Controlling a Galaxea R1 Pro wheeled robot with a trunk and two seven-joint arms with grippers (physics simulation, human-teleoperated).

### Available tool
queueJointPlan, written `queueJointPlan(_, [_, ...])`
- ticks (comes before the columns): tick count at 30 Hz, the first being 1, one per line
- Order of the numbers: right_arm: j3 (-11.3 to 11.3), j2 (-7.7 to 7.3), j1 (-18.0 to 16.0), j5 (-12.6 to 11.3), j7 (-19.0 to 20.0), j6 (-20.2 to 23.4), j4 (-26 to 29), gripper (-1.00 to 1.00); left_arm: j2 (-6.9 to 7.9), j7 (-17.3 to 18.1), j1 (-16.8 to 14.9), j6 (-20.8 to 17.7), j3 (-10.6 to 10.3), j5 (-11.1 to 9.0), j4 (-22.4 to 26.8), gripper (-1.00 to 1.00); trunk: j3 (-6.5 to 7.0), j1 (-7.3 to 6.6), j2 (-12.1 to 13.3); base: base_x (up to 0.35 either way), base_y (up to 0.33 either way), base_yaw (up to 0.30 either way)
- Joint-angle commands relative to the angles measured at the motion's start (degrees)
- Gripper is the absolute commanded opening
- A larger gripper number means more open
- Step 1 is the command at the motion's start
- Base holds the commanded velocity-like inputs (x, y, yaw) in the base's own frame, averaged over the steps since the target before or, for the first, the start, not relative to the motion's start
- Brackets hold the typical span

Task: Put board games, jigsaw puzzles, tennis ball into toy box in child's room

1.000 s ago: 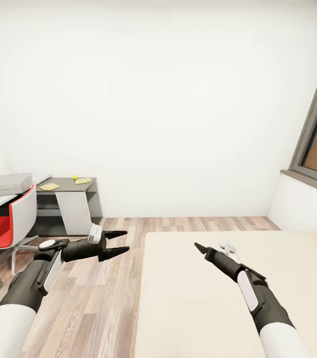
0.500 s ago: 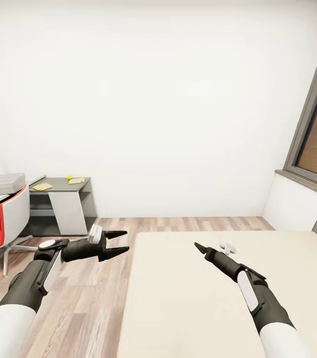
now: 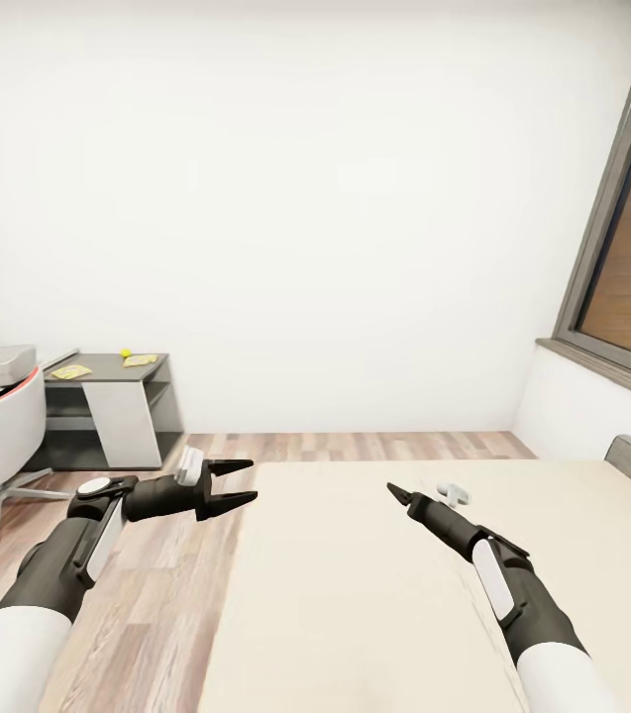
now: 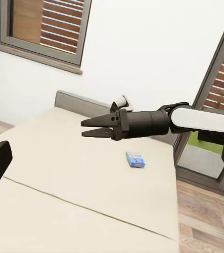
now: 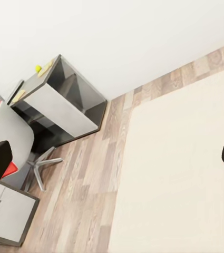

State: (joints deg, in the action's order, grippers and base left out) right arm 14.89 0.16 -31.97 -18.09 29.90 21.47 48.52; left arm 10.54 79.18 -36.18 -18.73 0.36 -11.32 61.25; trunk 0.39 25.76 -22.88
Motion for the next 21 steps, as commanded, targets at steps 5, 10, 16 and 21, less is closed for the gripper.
queueJointPlan(5, [0.1, 0.02, 0.0, -0.5, 0.1, 0.5, 0.0, 1.0, 0.0, 0.2, 0.0, -0.6, 0.0, -0.1, 0.0, 1.0, -0.03, 0.02, 0.0, 0.0, -0.242, 0.0])
queueJointPlan(10, [0.1, 0.02, 0.0, -0.5, 0.1, 0.5, 0.0, 1.0, 0.0, 0.2, 0.0, -0.6, 0.0, -0.1, 0.0, 1.0, -0.03, 0.02, 0.0, 0.0, -0.242, 0.0])
queueJointPlan(16, [0.1, 0.08, 0.0, -0.5, 0.1, 0.5, 0.0, 1.0, 0.0, 0.2, 0.0, -0.6, 0.0, -0.1, 0.0, 1.0, -0.03, 0.02, 0.0, 0.0, -0.242, 0.0])
queueJointPlan(21, [0.1, 0.1, 0.0, -0.5, 0.1, 0.5, 0.0, 1.0, 0.0, 0.2, 0.0, -0.6, 0.0, -0.1, 0.0, 1.0, -0.03, 0.02, 0.0, 0.0, -0.242, 0.0])
